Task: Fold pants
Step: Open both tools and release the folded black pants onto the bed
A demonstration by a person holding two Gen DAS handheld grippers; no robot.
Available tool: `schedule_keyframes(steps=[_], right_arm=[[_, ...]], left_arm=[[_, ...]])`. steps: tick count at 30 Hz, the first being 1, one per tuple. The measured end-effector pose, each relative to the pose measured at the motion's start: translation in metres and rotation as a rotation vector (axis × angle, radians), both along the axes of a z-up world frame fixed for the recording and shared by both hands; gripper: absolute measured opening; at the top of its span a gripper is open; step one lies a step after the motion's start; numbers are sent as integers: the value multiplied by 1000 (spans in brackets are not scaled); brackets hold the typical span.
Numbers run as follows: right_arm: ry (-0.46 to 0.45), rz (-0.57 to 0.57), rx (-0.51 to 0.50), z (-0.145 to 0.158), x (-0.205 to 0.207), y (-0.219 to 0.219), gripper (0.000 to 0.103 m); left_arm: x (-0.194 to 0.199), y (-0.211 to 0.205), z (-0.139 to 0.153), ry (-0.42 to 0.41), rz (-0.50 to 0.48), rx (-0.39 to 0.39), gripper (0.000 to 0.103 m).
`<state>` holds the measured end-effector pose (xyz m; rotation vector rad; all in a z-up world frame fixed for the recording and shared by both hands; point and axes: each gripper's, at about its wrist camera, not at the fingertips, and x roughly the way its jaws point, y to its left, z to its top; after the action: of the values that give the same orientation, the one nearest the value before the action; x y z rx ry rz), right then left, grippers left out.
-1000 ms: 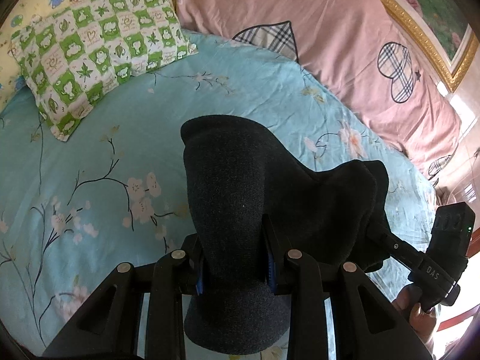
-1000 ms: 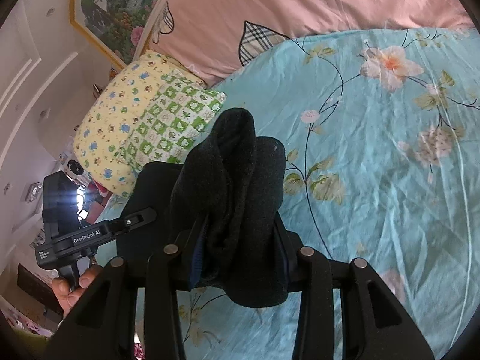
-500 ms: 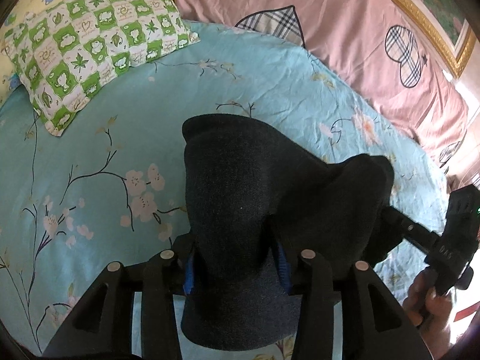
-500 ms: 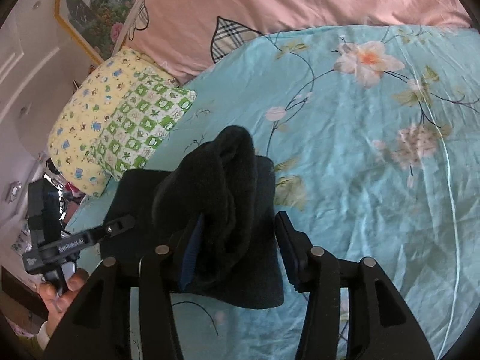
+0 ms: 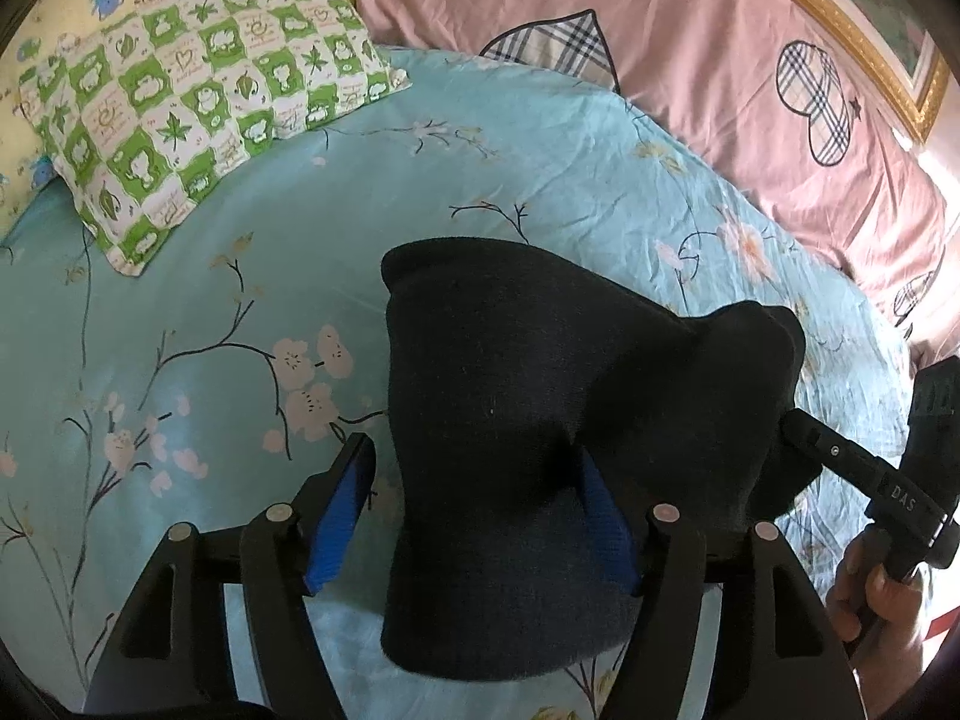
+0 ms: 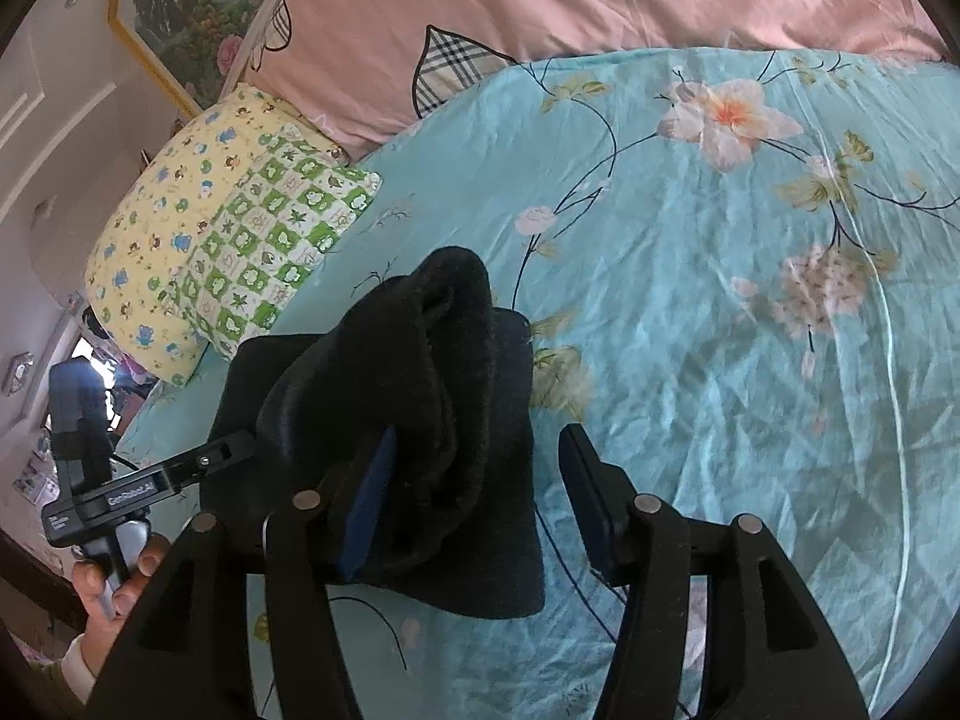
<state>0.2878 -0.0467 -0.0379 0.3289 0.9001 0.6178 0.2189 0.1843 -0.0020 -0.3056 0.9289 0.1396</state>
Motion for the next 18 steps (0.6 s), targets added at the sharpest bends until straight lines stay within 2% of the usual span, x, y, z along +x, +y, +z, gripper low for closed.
schedule_keyframes(steps=[3,10,11,13,18], right_arm=[[-5,-4,-31,1,-3,-1,62],[-36,9,-48,15,-18,-1,63],[-49,18,-50,18,-22,0,64],[-86,41,-58,27,-31,5,74],[-189,113,-87,44,-56,17,82]], left_arm=[[-8,-2,4,-1,-5,14,73],[-29,-11,17,-18,-10,42,75],[-32,-12,18,-18,-8,45,75],[-37,-14,20,-21,-8,50,75],[-50,-17,22,-22,0,58,75]])
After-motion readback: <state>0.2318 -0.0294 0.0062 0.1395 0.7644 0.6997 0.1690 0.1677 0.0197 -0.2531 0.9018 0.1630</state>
